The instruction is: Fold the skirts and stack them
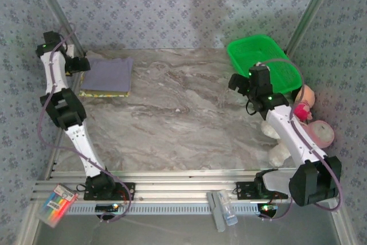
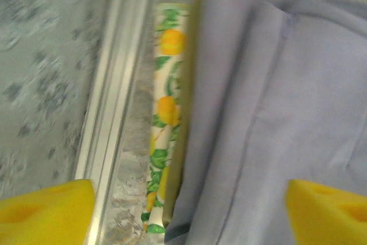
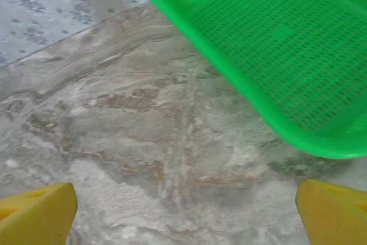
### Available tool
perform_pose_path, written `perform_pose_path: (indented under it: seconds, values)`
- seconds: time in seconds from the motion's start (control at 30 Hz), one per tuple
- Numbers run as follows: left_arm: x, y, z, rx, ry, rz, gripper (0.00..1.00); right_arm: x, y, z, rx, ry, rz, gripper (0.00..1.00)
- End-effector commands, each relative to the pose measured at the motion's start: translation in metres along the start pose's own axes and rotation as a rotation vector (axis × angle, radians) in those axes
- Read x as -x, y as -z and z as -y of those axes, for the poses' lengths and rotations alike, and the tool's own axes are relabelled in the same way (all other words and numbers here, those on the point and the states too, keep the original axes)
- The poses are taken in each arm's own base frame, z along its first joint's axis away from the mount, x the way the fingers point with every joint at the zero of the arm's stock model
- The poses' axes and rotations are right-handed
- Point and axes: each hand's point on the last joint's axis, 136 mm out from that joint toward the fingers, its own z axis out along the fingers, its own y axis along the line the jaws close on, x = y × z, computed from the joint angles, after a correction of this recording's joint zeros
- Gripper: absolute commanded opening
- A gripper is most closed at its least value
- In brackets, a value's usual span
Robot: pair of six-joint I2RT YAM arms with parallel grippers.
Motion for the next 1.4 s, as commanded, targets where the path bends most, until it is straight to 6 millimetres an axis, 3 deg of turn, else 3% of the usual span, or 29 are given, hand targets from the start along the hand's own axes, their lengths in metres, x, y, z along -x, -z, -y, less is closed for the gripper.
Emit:
perform_pose_path:
  seconds: [0.0, 0.13, 0.23, 0.4, 0.47, 0.63, 0.8, 0.93, 1.0, 1.1, 1.37]
  values:
    - [0.025, 0.068, 0.003, -0.042, 0.192, 0.209, 0.99, -0.003, -0.001, 0.030, -0.091, 0.059, 0.010, 1.00]
    - [0.004, 0.099, 0.024, -0.159, 0.340, 0.383, 0.99, -0.015, -0.013, 0.063, -0.177, 0.132, 0.002, 1.00]
    - [-0.033, 0.110, 0.029, -0.112, 0.415, 0.507, 1.00, -0.027, -0.024, 0.086, -0.242, 0.174, 0.015, 1.00]
    - [-0.098, 0.124, 0.048, 0.093, 0.356, 0.644, 1.00, -0.041, -0.041, 0.116, -0.287, 0.151, 0.078, 1.00]
    - [-0.125, 0.111, 0.047, 0.118, 0.361, 0.651, 1.00, -0.047, -0.050, 0.125, -0.289, 0.160, 0.096, 1.00]
    - [-0.165, 0.060, 0.046, 0.140, 0.315, 0.543, 1.00, -0.056, -0.072, 0.129, -0.246, 0.205, 0.124, 1.00]
    - [-0.171, 0.019, 0.072, 0.080, 0.132, 0.510, 1.00, -0.058, -0.088, 0.107, -0.109, 0.308, 0.179, 1.00]
    - [-0.162, 0.005, 0.092, 0.010, 0.070, 0.518, 1.00, -0.060, -0.092, 0.093, -0.020, 0.377, 0.230, 1.00]
    - [-0.161, 0.001, 0.090, 0.034, 0.051, 0.530, 1.00, -0.068, -0.092, 0.091, 0.016, 0.393, 0.263, 1.00]
    - [-0.162, 0.001, 0.094, 0.013, 0.019, 0.565, 1.00, -0.079, -0.087, 0.088, 0.042, 0.421, 0.327, 1.00]
    - [-0.171, 0.017, 0.100, -0.027, -0.024, 0.746, 1.00, -0.069, -0.097, 0.112, -0.087, 0.333, 0.281, 1.00]
